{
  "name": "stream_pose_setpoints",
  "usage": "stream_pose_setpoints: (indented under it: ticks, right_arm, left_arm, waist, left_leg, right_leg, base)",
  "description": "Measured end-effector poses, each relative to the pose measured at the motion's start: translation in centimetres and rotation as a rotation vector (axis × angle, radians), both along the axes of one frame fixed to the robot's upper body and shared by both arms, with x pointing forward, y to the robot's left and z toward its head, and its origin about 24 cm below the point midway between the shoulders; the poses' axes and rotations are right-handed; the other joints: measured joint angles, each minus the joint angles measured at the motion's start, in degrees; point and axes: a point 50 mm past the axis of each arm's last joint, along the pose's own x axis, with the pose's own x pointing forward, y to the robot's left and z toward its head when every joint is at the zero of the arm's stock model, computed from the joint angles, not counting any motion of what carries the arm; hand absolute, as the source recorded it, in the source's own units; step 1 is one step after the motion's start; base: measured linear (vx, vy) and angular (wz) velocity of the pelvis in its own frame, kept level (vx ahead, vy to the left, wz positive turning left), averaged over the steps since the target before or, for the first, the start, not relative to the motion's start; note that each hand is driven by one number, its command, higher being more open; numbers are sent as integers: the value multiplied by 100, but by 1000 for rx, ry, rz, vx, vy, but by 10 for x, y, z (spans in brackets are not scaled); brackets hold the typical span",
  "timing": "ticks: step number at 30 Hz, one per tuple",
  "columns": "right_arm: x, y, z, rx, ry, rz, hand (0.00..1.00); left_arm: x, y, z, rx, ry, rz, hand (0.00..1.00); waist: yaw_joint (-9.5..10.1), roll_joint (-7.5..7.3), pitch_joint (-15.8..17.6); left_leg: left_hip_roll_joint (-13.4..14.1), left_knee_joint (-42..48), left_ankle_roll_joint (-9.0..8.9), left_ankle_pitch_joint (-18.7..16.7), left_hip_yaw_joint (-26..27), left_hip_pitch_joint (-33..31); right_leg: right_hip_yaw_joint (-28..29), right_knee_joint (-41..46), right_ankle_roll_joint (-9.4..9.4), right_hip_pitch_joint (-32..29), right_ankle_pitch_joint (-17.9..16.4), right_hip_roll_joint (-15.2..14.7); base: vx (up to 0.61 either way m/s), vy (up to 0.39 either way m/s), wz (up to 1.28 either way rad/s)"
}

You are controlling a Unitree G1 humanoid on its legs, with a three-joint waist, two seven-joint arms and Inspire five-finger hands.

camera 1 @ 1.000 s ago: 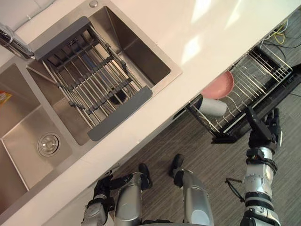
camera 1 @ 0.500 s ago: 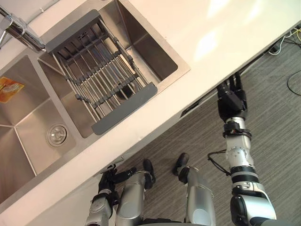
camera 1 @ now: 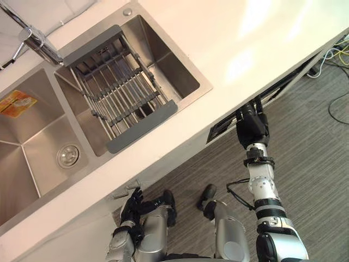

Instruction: Walk over to the sink, pick up the cup, carry it to the dishwasher, place the cup inside the dishwasher, then close the dishwasher door

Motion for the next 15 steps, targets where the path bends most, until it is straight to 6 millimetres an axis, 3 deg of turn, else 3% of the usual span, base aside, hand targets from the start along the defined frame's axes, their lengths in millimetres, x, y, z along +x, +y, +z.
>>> stream_pose_setpoints:
  ticks: [3, 6, 8, 15]
  right_arm:
    - [-17, -6, -17, -160, 60, 34, 100]
    - [-49, -11, -52, -320, 198, 30, 100]
    - [-64, -13, -70, -368, 279, 17, 100]
    - [-128, -15, -142, -548, 694, -34, 100]
  left_arm:
    - [-12, 0, -8, 12, 56, -15, 100]
    - [-27, 0, -16, 25, 104, -30, 100]
    - [-32, 0, -17, 36, 114, -36, 100]
    - [-43, 12, -23, 15, 200, -12, 100]
  waist:
    - [-40, 30, -230]
    - [-46, -31, -668]
    - [-64, -67, -779]
    - [-186, -380, -1047]
  left_leg:
    - [45, -169, -69, 1, -232, 186]
    - [39, -452, -106, -7, -290, 545]
    - [26, -537, -121, -21, -281, 717]
    - [-21, -738, -113, 7, -231, 1111]
  right_leg:
    - [-70, -342, -19, 318, 121, 198]
    - [-92, -658, 54, 692, 164, 312]
    - [-88, -770, 107, 867, 191, 339]
    - [-51, -1432, 242, 1430, 489, 472]
  base:
    - [104, 4, 5]
    - [121, 64, 2]
    - [83, 104, 2]
    - [-17, 97, -3]
